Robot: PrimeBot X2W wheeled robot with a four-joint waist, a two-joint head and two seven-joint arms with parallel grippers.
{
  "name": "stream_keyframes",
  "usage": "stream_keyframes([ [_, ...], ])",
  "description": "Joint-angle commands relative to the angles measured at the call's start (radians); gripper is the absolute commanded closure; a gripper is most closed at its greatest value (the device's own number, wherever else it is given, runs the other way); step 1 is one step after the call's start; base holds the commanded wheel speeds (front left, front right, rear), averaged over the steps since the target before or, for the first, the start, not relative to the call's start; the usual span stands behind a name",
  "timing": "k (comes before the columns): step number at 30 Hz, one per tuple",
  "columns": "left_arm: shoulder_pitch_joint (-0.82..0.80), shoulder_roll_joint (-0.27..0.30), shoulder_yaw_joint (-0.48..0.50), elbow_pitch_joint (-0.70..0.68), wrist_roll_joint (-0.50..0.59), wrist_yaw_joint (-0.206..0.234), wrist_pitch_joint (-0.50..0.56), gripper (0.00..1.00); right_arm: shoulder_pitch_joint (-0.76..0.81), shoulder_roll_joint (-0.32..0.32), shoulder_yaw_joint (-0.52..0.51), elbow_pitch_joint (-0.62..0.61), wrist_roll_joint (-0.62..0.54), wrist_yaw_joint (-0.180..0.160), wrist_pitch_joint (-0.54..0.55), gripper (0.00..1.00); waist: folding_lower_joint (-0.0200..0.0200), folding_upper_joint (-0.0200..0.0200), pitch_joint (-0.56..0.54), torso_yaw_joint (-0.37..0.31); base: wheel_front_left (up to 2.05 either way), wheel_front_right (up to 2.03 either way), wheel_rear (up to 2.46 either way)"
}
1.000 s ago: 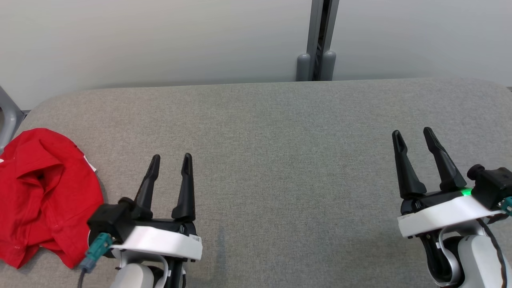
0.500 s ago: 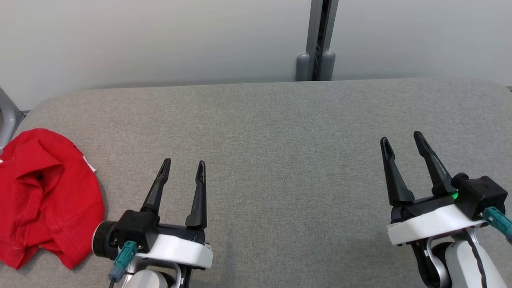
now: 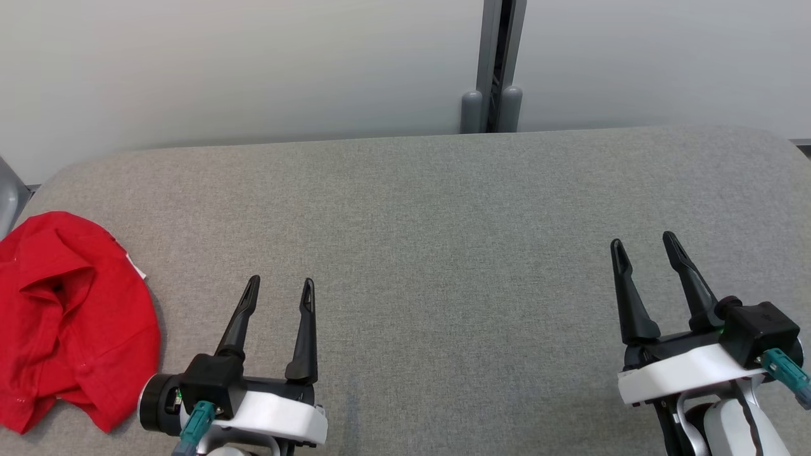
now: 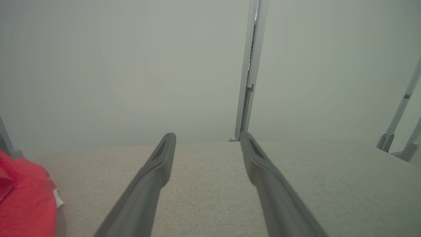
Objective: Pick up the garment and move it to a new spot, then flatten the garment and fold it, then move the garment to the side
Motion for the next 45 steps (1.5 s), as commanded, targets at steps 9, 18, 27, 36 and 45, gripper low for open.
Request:
stream_keyframes([
  [9,0.012,0.004,-0.004,-0.013,0.067,0.009,-0.013,0.0,0.001,-0.006,0.019,0.01,-0.044,0.0,-0.032,0.0,0.0,0.0,0.007,-0.001,0.0,0.0,0.0],
  [18,0.022,0.004,-0.003,-0.014,0.079,0.004,-0.016,0.0,0.009,-0.006,0.019,0.019,-0.038,0.0,-0.037,0.0,0.0,0.0,-0.004,-0.001,0.0,0.0,0.0],
  [27,0.027,0.004,0.001,-0.013,0.073,0.001,-0.016,0.0,0.011,-0.006,0.021,0.024,-0.027,0.0,-0.037,0.0,0.0,0.0,-0.013,-0.007,0.0,0.0,0.0],
  [36,0.026,0.004,0.001,-0.012,0.073,0.001,-0.016,0.0,0.009,-0.006,0.019,0.03,-0.018,0.0,-0.037,0.0,0.0,0.0,-0.014,-0.011,0.0,0.0,0.0],
  [45,0.01,0.005,-0.001,-0.009,0.071,-0.002,-0.015,0.0,0.017,-0.005,0.012,0.026,-0.02,0.0,-0.037,0.0,0.0,0.0,-0.008,0.025,0.0,0.0,0.0],
])
